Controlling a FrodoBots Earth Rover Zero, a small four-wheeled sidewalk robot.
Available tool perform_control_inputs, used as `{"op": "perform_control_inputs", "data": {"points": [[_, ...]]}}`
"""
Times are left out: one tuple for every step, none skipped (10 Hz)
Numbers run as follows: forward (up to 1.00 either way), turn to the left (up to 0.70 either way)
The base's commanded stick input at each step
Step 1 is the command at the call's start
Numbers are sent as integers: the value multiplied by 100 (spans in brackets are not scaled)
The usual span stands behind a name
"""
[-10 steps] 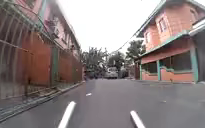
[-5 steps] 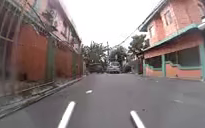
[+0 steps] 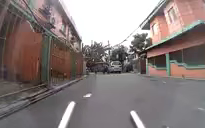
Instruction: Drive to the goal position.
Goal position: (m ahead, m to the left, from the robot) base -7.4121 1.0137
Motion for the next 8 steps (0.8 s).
{"op": "perform_control_inputs", "data": {"points": [[85, 0], [85, 0], [85, 0], [85, 0], [85, 0], [85, 7], [85, 16], [85, 25]]}}
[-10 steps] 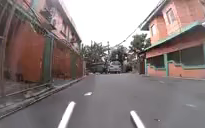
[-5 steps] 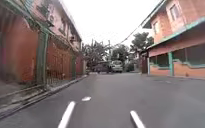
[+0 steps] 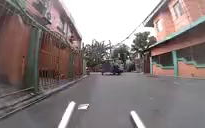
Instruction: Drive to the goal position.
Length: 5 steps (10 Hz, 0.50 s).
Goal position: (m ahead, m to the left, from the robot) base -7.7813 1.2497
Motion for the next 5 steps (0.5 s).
{"op": "perform_control_inputs", "data": {"points": [[85, 33], [85, 13], [85, 0], [85, 0], [85, 0]]}}
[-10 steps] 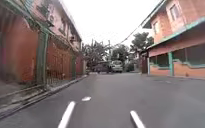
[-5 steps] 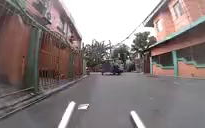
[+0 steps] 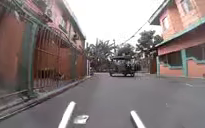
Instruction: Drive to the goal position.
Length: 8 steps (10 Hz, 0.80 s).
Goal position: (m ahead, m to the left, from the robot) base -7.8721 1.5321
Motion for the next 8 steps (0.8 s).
{"op": "perform_control_inputs", "data": {"points": [[85, 0], [85, 0], [85, 0], [85, 0], [85, 0], [85, 0], [85, 0], [85, 0]]}}
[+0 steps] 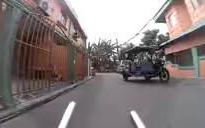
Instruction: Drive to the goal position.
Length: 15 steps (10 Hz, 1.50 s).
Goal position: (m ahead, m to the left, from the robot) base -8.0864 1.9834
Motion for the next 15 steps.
{"op": "perform_control_inputs", "data": {"points": [[85, 0], [85, 0], [66, 0], [0, 0], [0, 0], [0, 0], [0, -17], [0, -85], [0, -85], [0, -85], [0, -85], [0, -85], [0, -85], [0, -85], [0, -85]]}}
